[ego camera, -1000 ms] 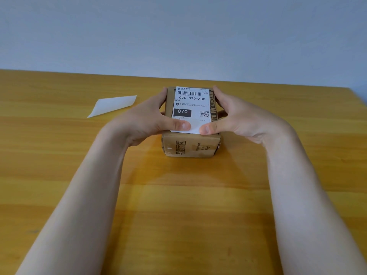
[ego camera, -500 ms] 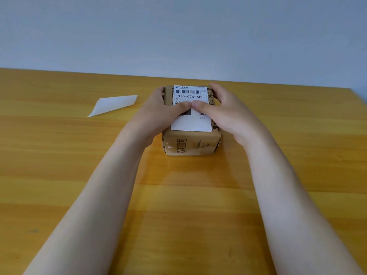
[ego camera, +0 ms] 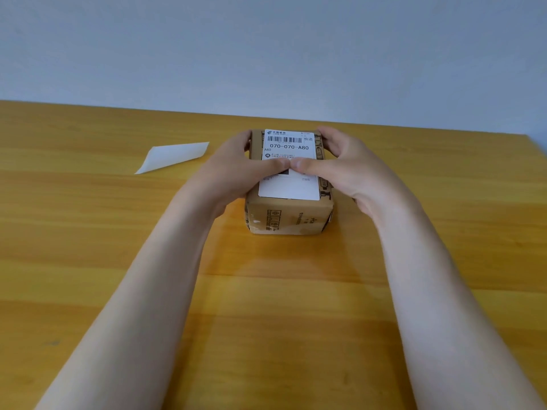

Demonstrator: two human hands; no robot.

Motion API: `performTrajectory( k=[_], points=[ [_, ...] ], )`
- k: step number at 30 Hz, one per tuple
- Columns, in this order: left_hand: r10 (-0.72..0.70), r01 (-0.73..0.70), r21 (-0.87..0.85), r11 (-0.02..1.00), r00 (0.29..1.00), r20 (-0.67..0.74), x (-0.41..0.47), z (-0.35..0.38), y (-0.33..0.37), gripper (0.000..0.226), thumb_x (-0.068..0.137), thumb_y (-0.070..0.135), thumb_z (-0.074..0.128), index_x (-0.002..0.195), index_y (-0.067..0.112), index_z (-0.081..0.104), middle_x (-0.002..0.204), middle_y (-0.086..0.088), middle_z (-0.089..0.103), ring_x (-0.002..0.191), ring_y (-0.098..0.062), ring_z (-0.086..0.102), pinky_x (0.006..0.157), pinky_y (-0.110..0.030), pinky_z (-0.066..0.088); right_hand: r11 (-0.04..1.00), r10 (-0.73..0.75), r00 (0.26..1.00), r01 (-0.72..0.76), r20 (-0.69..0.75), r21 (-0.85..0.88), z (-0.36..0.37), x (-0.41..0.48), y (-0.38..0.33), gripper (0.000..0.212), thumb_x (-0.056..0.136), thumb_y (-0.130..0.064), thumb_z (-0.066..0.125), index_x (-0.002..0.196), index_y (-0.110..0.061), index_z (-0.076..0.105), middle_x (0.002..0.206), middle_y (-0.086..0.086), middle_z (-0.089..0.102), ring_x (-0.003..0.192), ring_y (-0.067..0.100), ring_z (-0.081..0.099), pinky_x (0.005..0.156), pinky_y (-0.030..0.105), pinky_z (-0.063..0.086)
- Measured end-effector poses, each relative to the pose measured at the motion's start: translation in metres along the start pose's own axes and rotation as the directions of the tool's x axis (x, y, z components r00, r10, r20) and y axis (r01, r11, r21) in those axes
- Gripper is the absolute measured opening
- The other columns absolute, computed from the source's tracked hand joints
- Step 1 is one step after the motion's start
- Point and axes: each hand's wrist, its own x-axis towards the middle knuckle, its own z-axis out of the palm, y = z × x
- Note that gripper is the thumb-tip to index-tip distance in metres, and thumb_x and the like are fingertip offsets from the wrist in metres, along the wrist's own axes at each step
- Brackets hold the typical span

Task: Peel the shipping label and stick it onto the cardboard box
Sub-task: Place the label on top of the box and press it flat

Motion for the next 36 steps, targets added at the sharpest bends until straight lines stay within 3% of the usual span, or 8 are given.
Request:
performTrajectory(
  k=[3,6,9,16,24,27,29,36],
  points=[
    [0.020,-0.020,-0.003,1.000,0.995,0.095,-0.001,-0.005,-0.002,0.051,0.093,0.029,0.079,0.141,0.031,0.061,0.123,0.013,0.077,0.105,-0.011,0.078,0.075,-0.026,0.065,1.000,0.009,0.997,-0.008,0.074,-0.011,-0.006,-0.001,0.000,0.087,0.060,-0.045,0.093,0.138,-0.026,0.058,0.129,-0.015,0.071,0.113,0.003,0.069,0.101,0.037,0.055],
    [0.037,-0.033,-0.027,0.999,0.981,0.189,0.000,-0.010,-0.006,0.057,0.091,0.025,0.082,0.143,0.034,0.061,0.127,0.011,0.078,0.110,-0.016,0.078,0.093,-0.043,0.065,0.995,0.028,0.991,-0.015,0.128,-0.099,-0.010,-0.002,-0.001,0.131,0.039,-0.061,0.095,0.155,-0.028,0.044,0.150,-0.013,0.059,0.138,0.007,0.053,0.118,0.040,0.040],
    [0.053,-0.048,-0.026,0.999,0.961,0.270,-0.002,-0.016,-0.008,0.066,0.089,0.022,0.084,0.148,0.035,0.056,0.131,0.012,0.077,0.115,-0.013,0.076,0.099,-0.043,0.062,0.990,0.084,0.979,-0.061,0.186,-0.126,-0.012,-0.003,-0.001,0.159,0.037,-0.060,0.094,0.167,-0.026,0.009,0.168,-0.010,0.033,0.154,0.010,0.027,0.126,0.042,0.024],
    [0.073,-0.083,0.009,0.997,0.915,0.396,-0.002,-0.024,-0.010,0.099,0.070,0.020,0.096,0.154,0.034,0.047,0.135,0.011,0.075,0.120,-0.010,0.074,0.104,-0.038,0.058,0.982,0.076,0.962,-0.027,0.261,-0.185,-0.015,-0.008,-0.003,0.176,0.030,-0.069,0.096,0.166,-0.021,-0.005,0.163,-0.011,0.041,0.148,0.009,0.037,0.122,0.033,0.028],
    [0.050,-0.066,0.022,0.998,0.902,0.428,-0.007,-0.024,-0.008,0.107,0.057,0.037,0.096,0.151,0.038,0.046,0.133,0.015,0.075,0.122,-0.009,0.073,0.106,-0.042,0.058,0.978,0.083,0.948,-0.018,0.308,-0.209,-0.020,-0.011,0.001,0.171,0.036,-0.067,0.095,0.166,-0.025,-0.009,0.165,-0.016,0.035,0.151,0.010,0.033,0.125,0.036,0.023],
    [0.031,-0.036,0.010,0.999,0.937,0.348,-0.012,-0.015,0.001,0.077,0.067,0.053,0.088,0.136,0.053,0.056,0.121,0.021,0.078,0.112,-0.007,0.077,0.094,-0.041,0.064,0.990,0.054,0.978,-0.025,0.204,-0.140,-0.010,-0.008,-0.003,0.153,0.042,-0.087,0.080,0.167,-0.030,0.012,0.167,-0.013,0.034,0.152,0.012,0.032,0.124,0.043,0.026],
    [-0.023,0.023,0.003,1.000,0.962,0.272,-0.012,-0.012,0.005,0.089,0.071,0.060,0.084,0.149,0.041,0.045,0.121,0.019,0.074,0.109,-0.010,0.077,0.086,-0.039,0.064,0.996,0.049,0.991,-0.039,0.121,-0.084,-0.005,-0.006,-0.004,0.133,0.050,-0.088,0.077,0.161,-0.031,0.031,0.154,-0.016,0.050,0.139,0.013,0.051,0.117,0.045,0.040],
    [-0.052,0.043,0.079,0.996,0.992,0.112,-0.010,-0.009,0.006,0.098,0.072,0.042,0.094,0.155,0.031,0.043,0.108,0.024,0.061,0.094,-0.006,0.073,0.067,-0.029,0.063,0.995,0.041,0.998,-0.038,0.038,-0.090,-0.001,-0.006,-0.005,0.077,0.076,-0.042,0.089,0.142,-0.026,0.054,0.115,-0.021,0.067,0.098,-0.003,0.068,0.078,0.020,0.055]
  ],
)
